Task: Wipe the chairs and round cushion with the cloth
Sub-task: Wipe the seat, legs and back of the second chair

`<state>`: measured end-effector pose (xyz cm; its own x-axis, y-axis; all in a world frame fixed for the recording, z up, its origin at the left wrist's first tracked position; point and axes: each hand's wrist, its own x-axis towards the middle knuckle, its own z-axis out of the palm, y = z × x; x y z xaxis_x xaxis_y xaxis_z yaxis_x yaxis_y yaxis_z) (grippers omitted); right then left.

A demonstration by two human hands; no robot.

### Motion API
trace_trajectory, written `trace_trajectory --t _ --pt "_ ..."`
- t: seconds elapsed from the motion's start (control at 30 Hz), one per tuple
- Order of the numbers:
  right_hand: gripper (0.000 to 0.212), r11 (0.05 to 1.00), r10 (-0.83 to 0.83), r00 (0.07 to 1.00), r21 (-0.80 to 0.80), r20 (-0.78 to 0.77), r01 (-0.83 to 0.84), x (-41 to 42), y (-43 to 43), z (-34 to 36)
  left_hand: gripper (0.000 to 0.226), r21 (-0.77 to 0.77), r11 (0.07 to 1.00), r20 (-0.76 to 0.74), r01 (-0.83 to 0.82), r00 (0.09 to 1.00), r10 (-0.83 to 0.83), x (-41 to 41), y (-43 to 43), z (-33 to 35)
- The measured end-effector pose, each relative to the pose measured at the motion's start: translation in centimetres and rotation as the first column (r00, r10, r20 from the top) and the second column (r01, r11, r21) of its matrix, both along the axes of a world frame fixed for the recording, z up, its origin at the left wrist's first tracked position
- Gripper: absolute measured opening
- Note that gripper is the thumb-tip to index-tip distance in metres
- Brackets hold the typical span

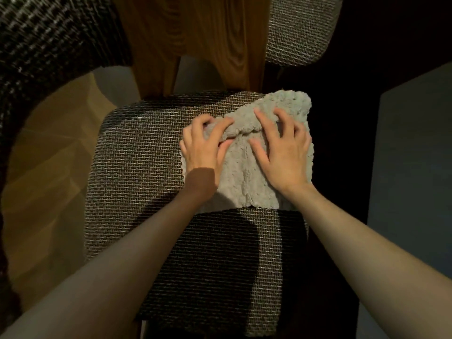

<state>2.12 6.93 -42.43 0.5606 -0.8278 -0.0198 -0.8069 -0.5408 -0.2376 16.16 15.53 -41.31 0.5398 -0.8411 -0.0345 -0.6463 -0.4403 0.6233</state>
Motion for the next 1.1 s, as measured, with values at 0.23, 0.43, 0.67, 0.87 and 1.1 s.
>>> trace_trajectory --t 0.23,0.43,0.67,0.87,1.1 --pt "0.046 0.998 -0.029 0.999 0.055 0.03 0.027 -3.0 2.8 0.1 0.04 0.025 0.999 -0.146 0.042 0.989 -0.038 -2.0 2.7 0.6" --pt "0.03 0.977 -0.193 0.972 0.114 0.138 0.178 -6.0 9.7 0.7 0.037 0.014 1.0 -0.262 0.004 0.965 0.0 -6.5 8.0 0.7" --pt "0.032 0.898 -0.389 0.917 0.261 0.094 0.354 -11.3 20.7 2.2 0.033 0.128 0.969 -0.309 0.214 0.936 -0.166 -9.1 15.7 1.1" --pt "0.03 0.824 -0.359 0.933 0.479 0.03 0.302 -13.2 25.7 4.7 0.039 0.322 0.817 -0.397 0.478 0.852 -0.342 -7.9 20.2 2.9" --pt "0.022 0.904 -0.224 0.939 0.416 0.262 0.1 -6.5 20.8 7.8 0.029 0.209 0.927 -0.299 0.313 0.923 -0.244 -0.7 18.1 6.1"
